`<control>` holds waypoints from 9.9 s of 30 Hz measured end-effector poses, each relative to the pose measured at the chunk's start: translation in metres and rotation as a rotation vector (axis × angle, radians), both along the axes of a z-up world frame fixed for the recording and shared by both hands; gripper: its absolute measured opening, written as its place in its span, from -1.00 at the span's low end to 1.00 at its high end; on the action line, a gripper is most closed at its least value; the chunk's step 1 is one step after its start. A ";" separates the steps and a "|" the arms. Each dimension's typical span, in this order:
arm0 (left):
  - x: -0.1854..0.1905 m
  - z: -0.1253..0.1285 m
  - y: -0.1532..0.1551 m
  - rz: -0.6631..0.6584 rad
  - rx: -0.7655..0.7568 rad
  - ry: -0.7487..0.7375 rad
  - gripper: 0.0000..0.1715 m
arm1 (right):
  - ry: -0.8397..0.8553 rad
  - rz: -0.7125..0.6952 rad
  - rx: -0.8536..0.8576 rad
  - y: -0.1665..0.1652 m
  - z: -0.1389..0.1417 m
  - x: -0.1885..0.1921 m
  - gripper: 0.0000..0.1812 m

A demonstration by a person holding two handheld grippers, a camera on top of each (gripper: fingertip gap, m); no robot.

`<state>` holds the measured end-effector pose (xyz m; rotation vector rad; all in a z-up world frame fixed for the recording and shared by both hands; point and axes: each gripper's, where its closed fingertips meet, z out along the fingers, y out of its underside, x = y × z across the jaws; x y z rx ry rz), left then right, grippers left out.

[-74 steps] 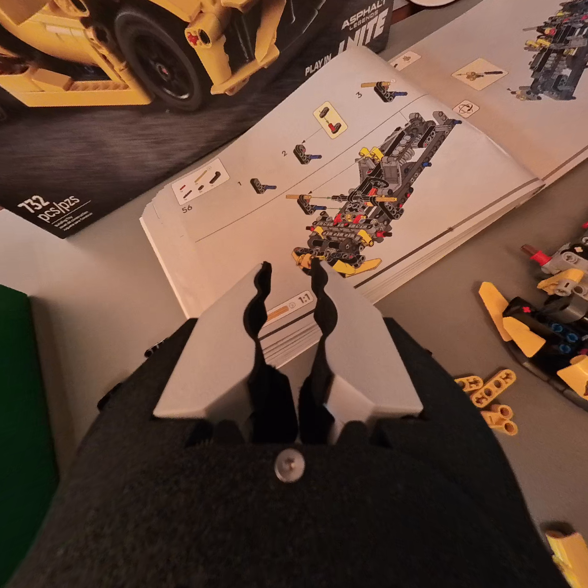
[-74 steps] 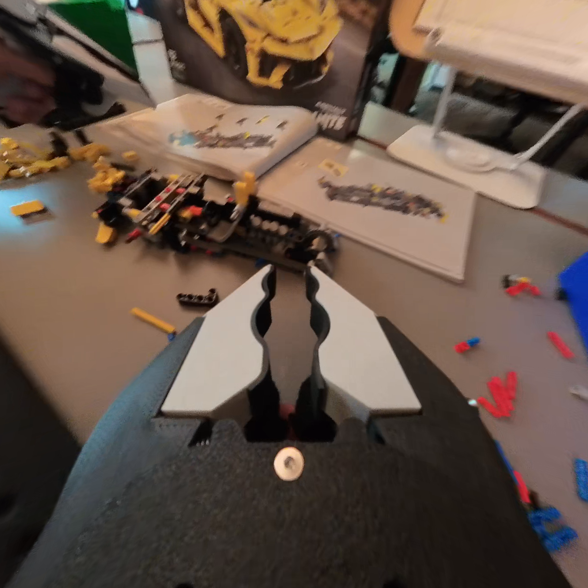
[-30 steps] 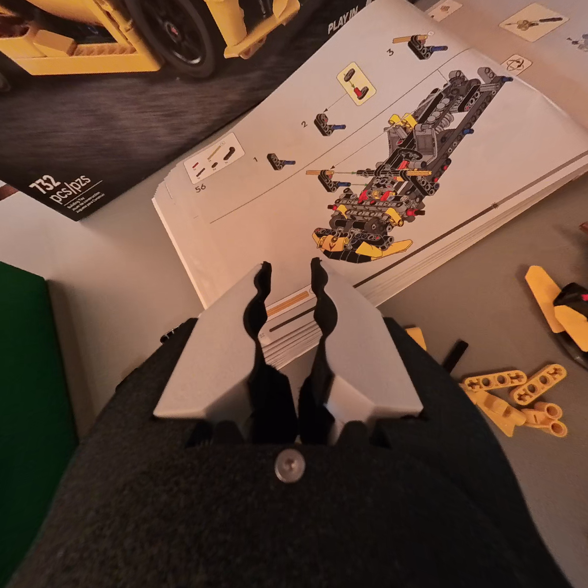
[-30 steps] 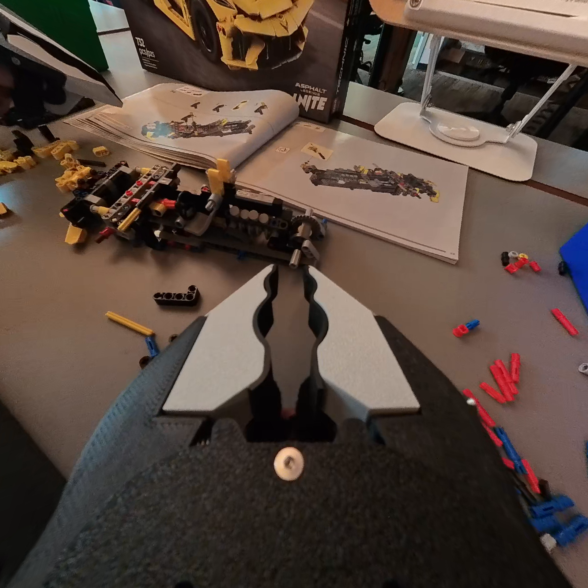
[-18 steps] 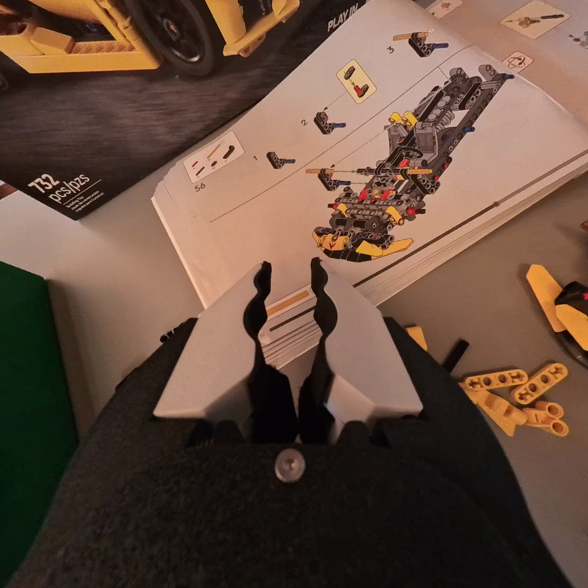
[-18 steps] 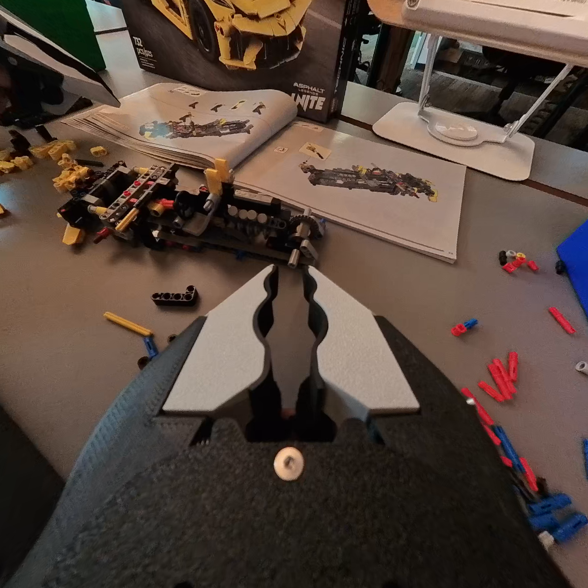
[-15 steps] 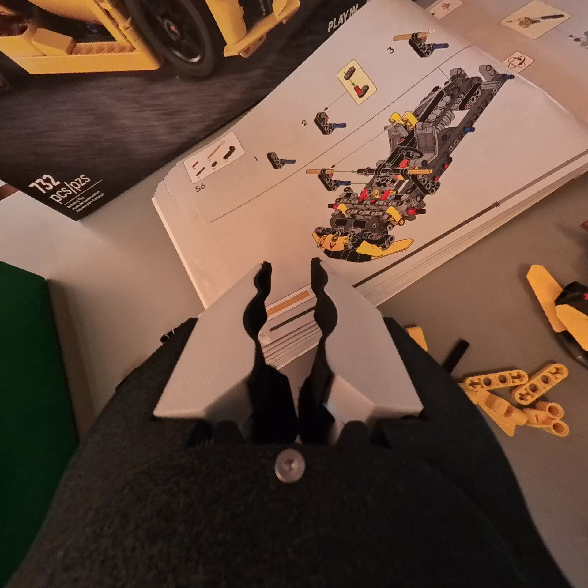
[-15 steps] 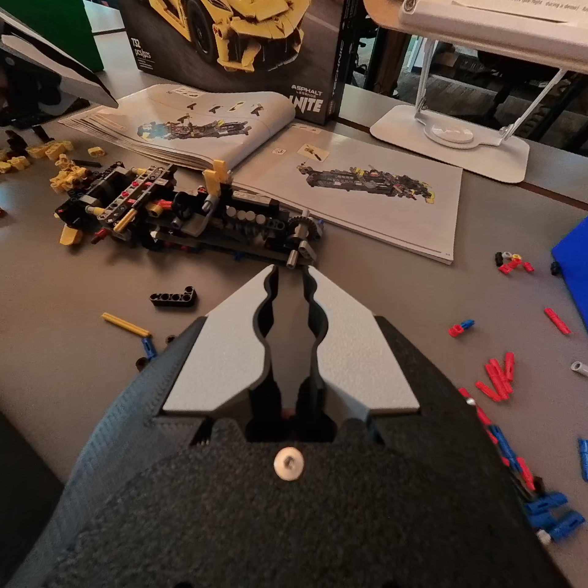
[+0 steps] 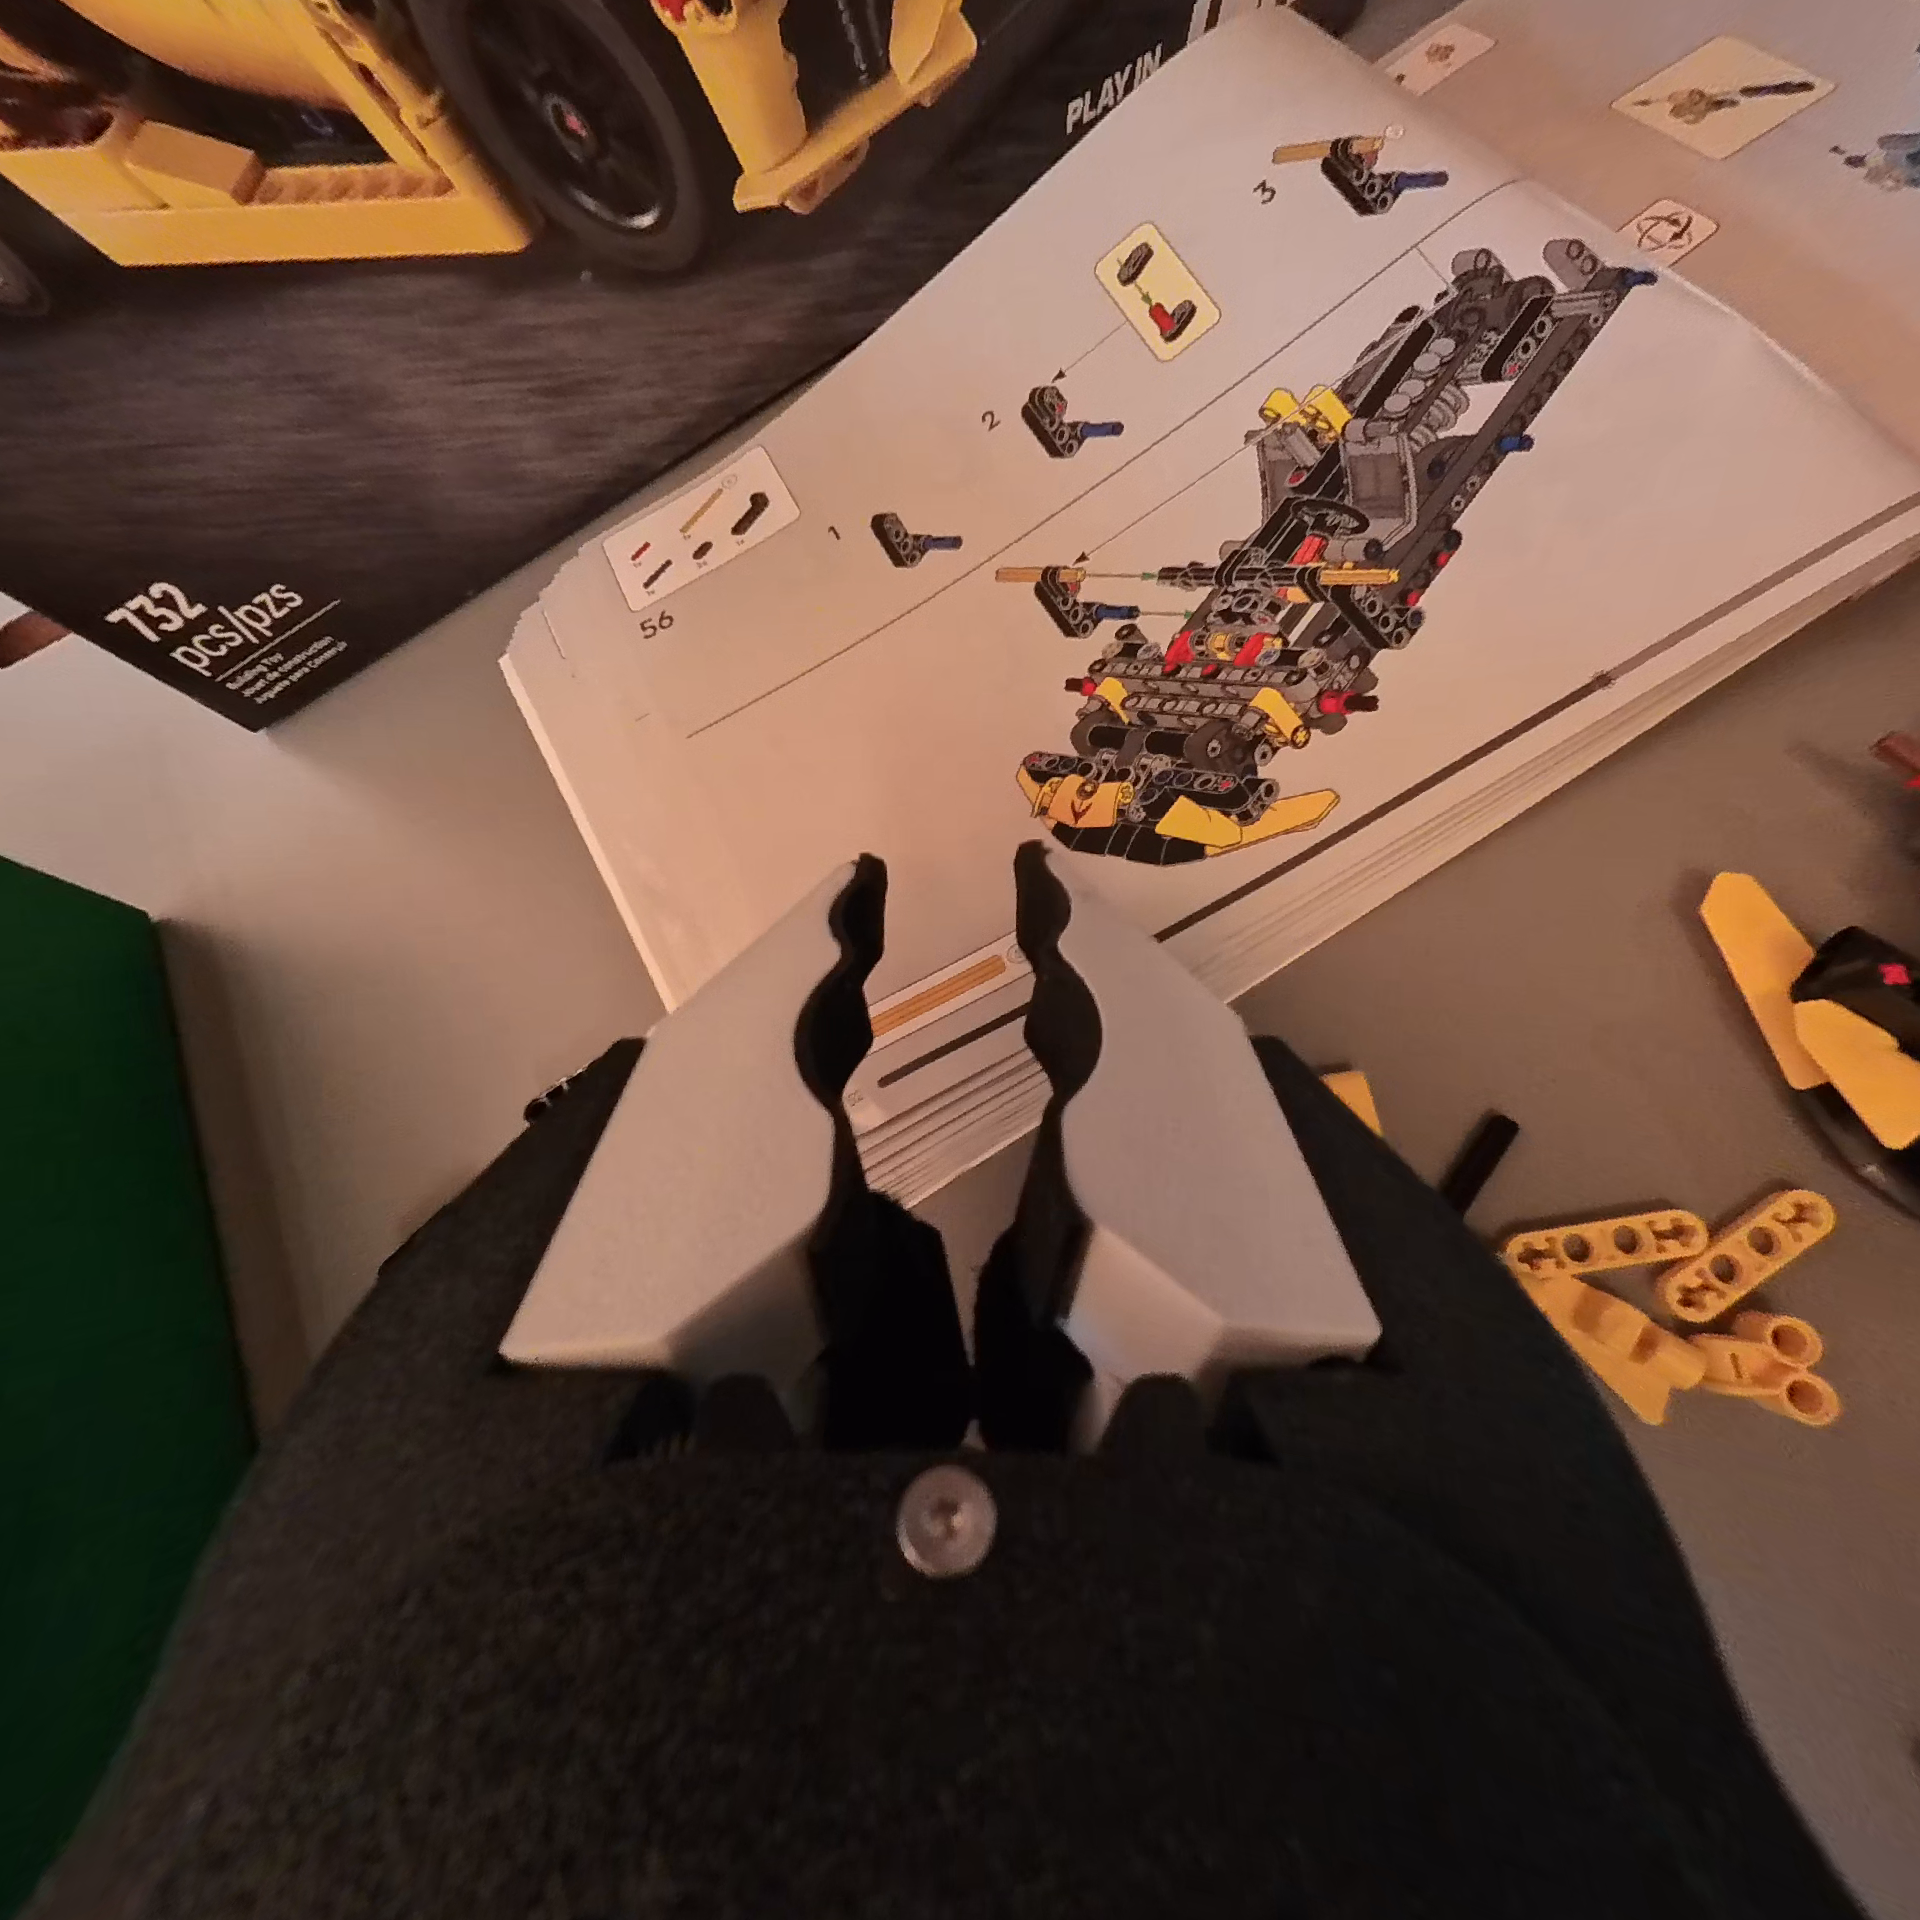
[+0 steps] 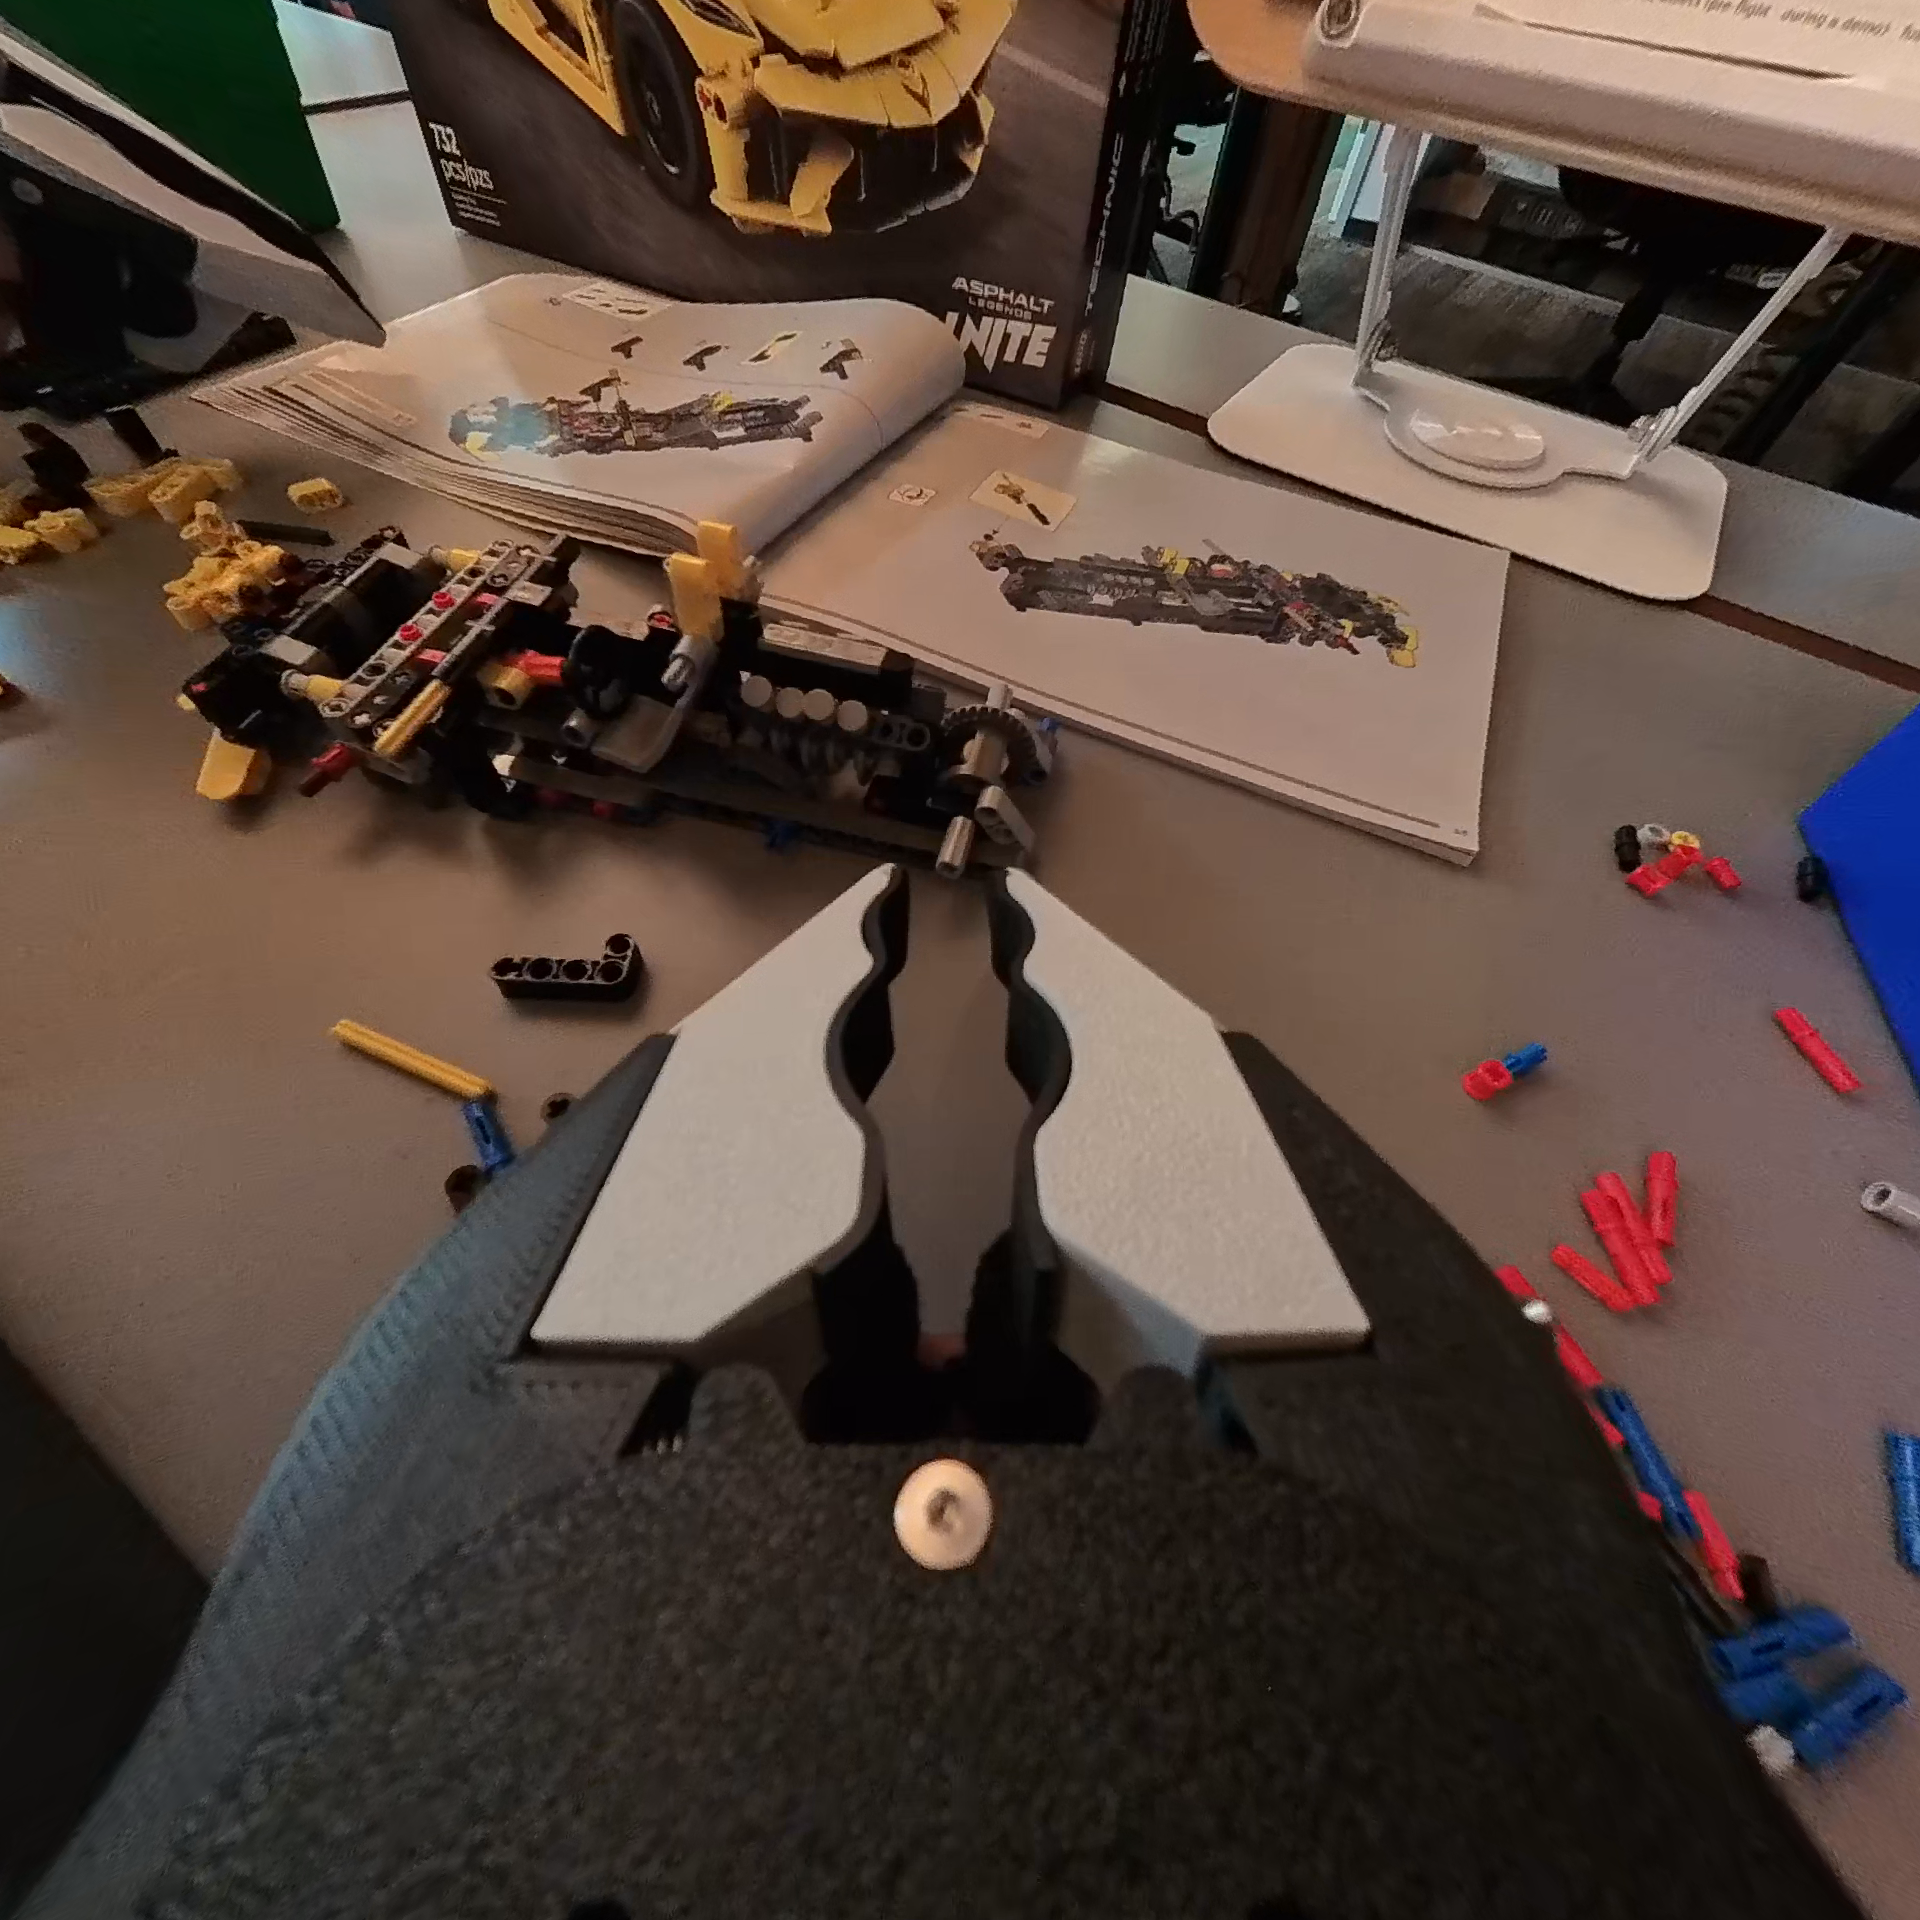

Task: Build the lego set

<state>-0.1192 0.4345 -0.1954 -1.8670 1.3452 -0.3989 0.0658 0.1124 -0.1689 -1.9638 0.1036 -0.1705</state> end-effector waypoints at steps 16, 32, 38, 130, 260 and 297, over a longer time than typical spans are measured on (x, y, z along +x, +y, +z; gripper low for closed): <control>0.002 0.005 -0.001 0.007 -0.013 -0.033 -0.74 | -0.010 0.012 0.041 -0.002 0.008 -0.003 -0.85; 0.003 0.004 -0.002 0.000 0.001 -0.018 -0.74 | -0.005 -0.006 0.037 -0.003 0.008 0.000 -0.84; 0.003 0.004 -0.001 0.003 -0.003 -0.018 -0.74 | 0.056 -0.142 -0.127 -0.045 -0.006 0.030 -0.80; 0.007 0.004 -0.005 -0.011 -0.002 -0.036 -0.74 | 0.129 0.386 -0.443 -0.006 -0.052 -0.060 -0.90; 0.041 0.119 -0.271 -1.124 -0.516 -0.651 -0.92 | 1.229 1.031 0.155 0.054 0.095 -0.144 -0.93; 0.087 0.066 -0.238 -0.846 0.379 -0.356 -0.95 | 0.669 0.601 0.122 0.081 0.065 -0.098 -0.67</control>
